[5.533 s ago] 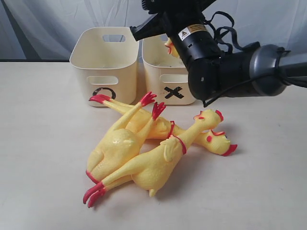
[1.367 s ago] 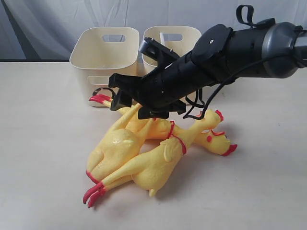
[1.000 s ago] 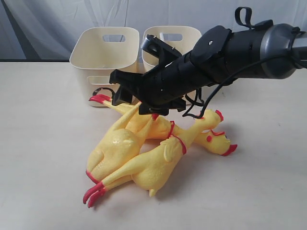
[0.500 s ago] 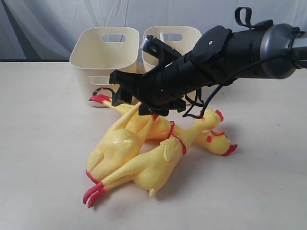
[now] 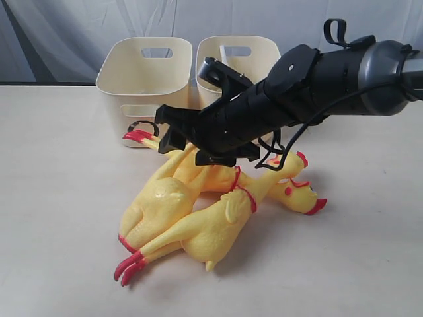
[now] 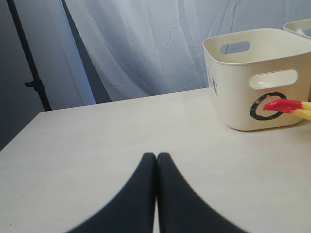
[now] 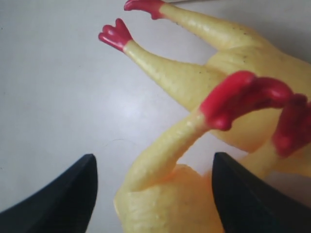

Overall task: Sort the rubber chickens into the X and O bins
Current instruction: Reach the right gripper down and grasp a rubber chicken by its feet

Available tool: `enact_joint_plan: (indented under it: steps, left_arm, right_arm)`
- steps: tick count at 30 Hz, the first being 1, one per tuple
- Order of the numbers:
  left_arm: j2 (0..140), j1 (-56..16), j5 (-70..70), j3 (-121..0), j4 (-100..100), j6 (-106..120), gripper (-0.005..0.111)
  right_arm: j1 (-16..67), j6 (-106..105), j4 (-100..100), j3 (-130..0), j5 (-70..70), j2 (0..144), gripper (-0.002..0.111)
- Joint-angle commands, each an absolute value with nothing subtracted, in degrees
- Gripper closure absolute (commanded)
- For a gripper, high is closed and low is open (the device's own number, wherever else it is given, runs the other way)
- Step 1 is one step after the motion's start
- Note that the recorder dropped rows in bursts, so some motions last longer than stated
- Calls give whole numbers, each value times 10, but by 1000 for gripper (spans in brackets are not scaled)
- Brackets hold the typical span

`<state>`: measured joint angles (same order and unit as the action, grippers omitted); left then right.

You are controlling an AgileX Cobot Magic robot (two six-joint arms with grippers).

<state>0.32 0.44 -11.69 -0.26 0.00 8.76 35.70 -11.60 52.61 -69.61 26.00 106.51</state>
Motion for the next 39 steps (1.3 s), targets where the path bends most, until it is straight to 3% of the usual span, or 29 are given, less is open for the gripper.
enact_joint_plan:
  steps: [1, 32, 35, 39]
  left_arm:
    - [0, 4, -110, 0, -3, 84, 107]
    - [0, 4, -110, 0, -3, 84, 107]
    - [0, 4, -110, 0, -3, 84, 107]
    - [0, 4, -110, 0, -3, 84, 107]
  right_arm:
    - [354, -118, 529, -694, 245, 1065, 45]
    - [354, -119, 585, -694, 185, 1111, 45]
    - [354, -119, 585, -694, 182, 1112, 55]
    - [354, -119, 593, -694, 175, 1112, 78]
